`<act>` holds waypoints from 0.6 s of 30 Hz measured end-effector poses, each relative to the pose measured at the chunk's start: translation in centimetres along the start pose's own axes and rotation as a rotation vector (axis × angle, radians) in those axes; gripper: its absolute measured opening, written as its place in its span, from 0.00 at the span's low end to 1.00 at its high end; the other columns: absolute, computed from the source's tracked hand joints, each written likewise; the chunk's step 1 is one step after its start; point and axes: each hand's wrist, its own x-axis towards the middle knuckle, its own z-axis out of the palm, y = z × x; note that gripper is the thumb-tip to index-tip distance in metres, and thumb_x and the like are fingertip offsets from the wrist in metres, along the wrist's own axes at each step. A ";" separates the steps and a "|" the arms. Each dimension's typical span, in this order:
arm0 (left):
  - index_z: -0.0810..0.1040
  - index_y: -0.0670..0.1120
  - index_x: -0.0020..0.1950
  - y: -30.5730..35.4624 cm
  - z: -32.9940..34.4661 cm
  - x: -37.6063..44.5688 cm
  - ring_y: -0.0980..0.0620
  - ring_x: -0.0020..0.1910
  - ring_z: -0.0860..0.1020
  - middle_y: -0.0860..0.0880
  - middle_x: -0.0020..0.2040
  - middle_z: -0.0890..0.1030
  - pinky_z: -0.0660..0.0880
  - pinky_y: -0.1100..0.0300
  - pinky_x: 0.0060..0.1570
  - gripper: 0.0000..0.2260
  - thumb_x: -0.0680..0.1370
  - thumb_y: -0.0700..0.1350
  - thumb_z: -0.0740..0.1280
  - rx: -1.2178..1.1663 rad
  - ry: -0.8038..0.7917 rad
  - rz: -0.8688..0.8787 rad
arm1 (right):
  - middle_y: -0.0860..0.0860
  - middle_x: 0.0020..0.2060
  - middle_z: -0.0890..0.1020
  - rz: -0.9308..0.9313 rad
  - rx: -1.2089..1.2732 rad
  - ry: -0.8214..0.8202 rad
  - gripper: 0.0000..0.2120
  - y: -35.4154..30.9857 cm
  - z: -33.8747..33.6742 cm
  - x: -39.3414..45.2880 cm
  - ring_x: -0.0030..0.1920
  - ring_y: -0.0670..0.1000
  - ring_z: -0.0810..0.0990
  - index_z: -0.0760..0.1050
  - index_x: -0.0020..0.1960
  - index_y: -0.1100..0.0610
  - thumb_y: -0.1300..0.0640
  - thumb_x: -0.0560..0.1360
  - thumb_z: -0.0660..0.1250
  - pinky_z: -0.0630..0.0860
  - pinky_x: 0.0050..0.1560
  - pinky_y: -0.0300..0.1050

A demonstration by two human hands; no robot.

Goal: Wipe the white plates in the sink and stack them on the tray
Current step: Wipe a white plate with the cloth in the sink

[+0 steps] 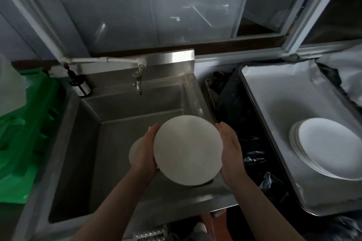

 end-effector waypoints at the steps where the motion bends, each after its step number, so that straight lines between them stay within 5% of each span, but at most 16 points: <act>1: 0.83 0.52 0.50 0.0 0.4 -0.2 0.48 0.43 0.83 0.48 0.45 0.85 0.81 0.52 0.37 0.18 0.83 0.59 0.56 -0.002 -0.023 0.003 | 0.41 0.62 0.77 0.017 0.013 0.014 0.14 -0.1 -0.3 -0.4 0.59 0.44 0.78 0.71 0.67 0.42 0.48 0.82 0.61 0.75 0.59 0.46; 3: 0.81 0.55 0.48 -0.6 0.8 -0.2 0.50 0.49 0.82 0.52 0.46 0.84 0.78 0.54 0.46 0.13 0.82 0.57 0.59 0.109 -0.072 0.094 | 0.43 0.59 0.79 0.055 0.032 0.052 0.15 -0.2 -1.1 -1.1 0.57 0.47 0.80 0.72 0.67 0.41 0.46 0.81 0.62 0.78 0.58 0.51; 5: 0.78 0.59 0.55 -1.4 1.5 -0.2 0.64 0.53 0.80 0.59 0.50 0.82 0.76 0.64 0.51 0.06 0.83 0.53 0.62 0.208 -0.096 0.150 | 0.45 0.57 0.81 0.075 0.046 0.100 0.15 -0.5 -2.3 -1.7 0.55 0.50 0.81 0.72 0.66 0.40 0.46 0.80 0.63 0.79 0.55 0.53; 7: 0.78 0.59 0.54 -1.8 2.8 -0.4 0.67 0.48 0.80 0.63 0.47 0.82 0.76 0.67 0.46 0.08 0.85 0.49 0.59 0.204 -0.109 0.155 | 0.45 0.57 0.81 0.067 0.048 0.136 0.14 -0.7 -3.7 -2.2 0.53 0.47 0.81 0.73 0.66 0.41 0.47 0.80 0.63 0.79 0.49 0.46; 10: 0.77 0.50 0.53 -1.5 5.6 -1.4 0.68 0.42 0.79 0.57 0.46 0.81 0.72 0.73 0.38 0.11 0.86 0.45 0.55 0.247 -0.169 0.157 | 0.45 0.55 0.81 0.040 0.064 0.199 0.11 -1.2 -6.1 -2.6 0.43 0.36 0.81 0.73 0.63 0.44 0.50 0.81 0.62 0.76 0.35 0.33; 13: 0.68 0.58 0.45 -1.7 9.0 -2.7 0.82 0.37 0.71 0.63 0.38 0.80 0.67 0.82 0.36 0.16 0.86 0.39 0.53 0.311 -0.240 0.189 | 0.48 0.60 0.80 -0.001 0.040 0.259 0.11 -1.0 -9.2 -2.1 0.52 0.40 0.80 0.74 0.64 0.46 0.52 0.82 0.62 0.76 0.47 0.36; 15: 0.73 0.55 0.49 -2.3 10.9 -2.6 0.80 0.37 0.73 0.60 0.43 0.80 0.67 0.82 0.35 0.13 0.86 0.40 0.54 0.309 -0.236 0.200 | 0.48 0.60 0.80 -0.030 0.012 0.283 0.12 -0.8 -11.2 -1.5 0.56 0.44 0.79 0.75 0.65 0.49 0.53 0.82 0.62 0.74 0.52 0.39; 18: 0.75 0.41 0.63 -4.2 14.1 -1.1 0.62 0.47 0.80 0.44 0.55 0.80 0.73 0.76 0.39 0.14 0.86 0.47 0.54 0.276 -0.225 0.148 | 0.47 0.60 0.80 -0.027 -0.007 0.303 0.11 -0.7 -14.8 -0.2 0.59 0.47 0.78 0.76 0.63 0.49 0.53 0.82 0.62 0.74 0.57 0.43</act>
